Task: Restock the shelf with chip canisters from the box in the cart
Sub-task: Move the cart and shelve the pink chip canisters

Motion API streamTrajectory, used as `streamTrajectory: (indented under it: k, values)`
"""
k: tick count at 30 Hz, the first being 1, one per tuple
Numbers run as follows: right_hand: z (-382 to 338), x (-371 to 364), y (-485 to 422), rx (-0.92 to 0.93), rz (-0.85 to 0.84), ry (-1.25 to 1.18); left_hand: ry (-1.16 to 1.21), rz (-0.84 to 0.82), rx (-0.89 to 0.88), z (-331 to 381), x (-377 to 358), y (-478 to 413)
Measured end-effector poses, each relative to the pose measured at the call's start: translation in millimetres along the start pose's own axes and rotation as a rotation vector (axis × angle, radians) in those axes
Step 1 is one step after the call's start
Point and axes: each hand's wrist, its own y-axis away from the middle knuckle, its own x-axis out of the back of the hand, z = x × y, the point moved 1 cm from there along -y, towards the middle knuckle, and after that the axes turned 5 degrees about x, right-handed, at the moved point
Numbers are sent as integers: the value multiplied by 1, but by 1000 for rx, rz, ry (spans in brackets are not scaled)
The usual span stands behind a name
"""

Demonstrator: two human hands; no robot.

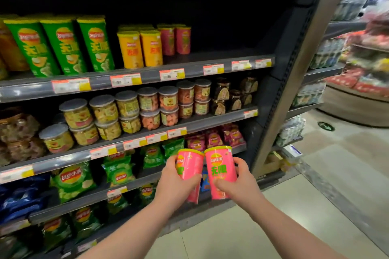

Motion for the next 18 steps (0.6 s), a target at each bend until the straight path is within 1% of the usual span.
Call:
streamTrajectory:
  k: [5, 11, 18]
  values:
    - [-16, 23, -51, 26, 59, -16, 40, -34, -61, 38, -11, -50]
    - [-50, 24, -115, 80, 72, -57, 128, -47, -127, 73, 3, -112]
    - [-80, 10, -175, 164, 58, -66, 160, 34, -201, 94, 30, -162]
